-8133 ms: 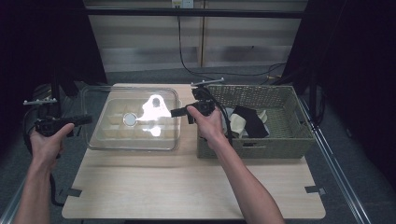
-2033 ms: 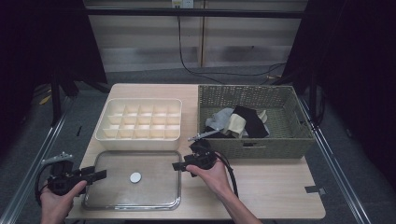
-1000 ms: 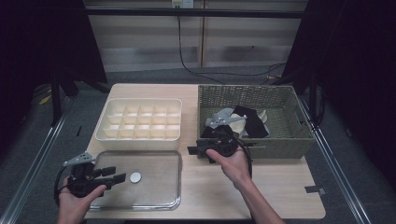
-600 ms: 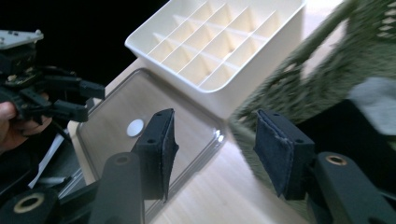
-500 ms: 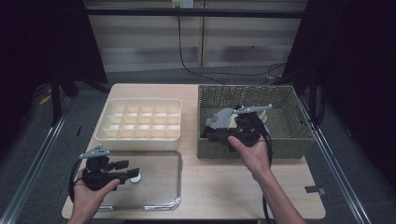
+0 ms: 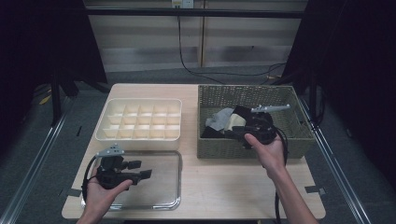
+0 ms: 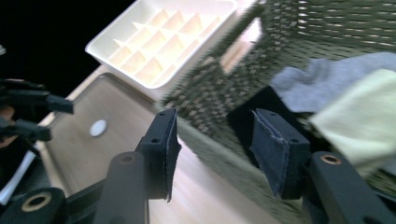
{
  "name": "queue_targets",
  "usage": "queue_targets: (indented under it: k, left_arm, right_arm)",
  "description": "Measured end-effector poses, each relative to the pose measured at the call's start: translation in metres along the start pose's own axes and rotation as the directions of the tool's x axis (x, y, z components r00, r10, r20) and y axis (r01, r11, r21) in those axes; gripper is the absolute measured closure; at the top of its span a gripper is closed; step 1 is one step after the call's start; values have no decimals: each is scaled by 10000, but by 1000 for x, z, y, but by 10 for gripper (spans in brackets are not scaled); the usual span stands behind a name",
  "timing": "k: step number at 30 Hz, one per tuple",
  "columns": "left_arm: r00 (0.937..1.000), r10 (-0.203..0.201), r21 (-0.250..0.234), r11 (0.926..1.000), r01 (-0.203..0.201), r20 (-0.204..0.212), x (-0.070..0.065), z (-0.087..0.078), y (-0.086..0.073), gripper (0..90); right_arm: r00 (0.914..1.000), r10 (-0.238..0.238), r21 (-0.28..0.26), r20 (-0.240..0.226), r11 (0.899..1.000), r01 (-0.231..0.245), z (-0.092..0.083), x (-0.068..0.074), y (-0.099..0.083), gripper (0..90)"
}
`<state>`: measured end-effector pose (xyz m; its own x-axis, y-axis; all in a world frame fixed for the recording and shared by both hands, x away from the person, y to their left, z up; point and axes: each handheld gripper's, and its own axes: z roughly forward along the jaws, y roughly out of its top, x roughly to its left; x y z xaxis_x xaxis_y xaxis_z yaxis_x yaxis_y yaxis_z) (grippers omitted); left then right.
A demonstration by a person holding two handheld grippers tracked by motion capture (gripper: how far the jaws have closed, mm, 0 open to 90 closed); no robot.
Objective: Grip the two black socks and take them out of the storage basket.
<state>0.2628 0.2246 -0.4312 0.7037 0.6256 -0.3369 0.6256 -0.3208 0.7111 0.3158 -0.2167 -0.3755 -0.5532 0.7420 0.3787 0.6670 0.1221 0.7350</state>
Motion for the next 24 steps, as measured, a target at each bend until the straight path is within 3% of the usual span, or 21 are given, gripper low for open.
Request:
queue_targets:
  k: [5,6,12,14,17,24]
  left_arm:
    - [9989,-314,-25,9995,315,337,1,4,-6,357]
    - [9992,-334,9,9994,334,227,2,5,-7,357]
    - [9996,-36,44,10000,34,272,0,6,-14,414]
    - [9992,28,-1,10000,-28,407,1,4,-14,414]
    - [9998,56,0,10000,-56,177,2,5,-14,394]
    - [9998,128,145,9998,-130,142,2,5,-14,375]
  right_arm:
    - [9994,70,69,353,10000,-73,-8,-17,1,485]
    - [9994,101,78,338,9999,-104,-10,-21,2,475]
    - [9968,295,231,743,9992,-313,-17,-47,4,470]
    - [9958,455,158,793,9988,-469,-18,-56,4,474]
    - [9939,609,159,918,9979,-626,-17,-64,4,489]
    - [9876,935,368,1259,9944,-988,-13,-85,4,509]
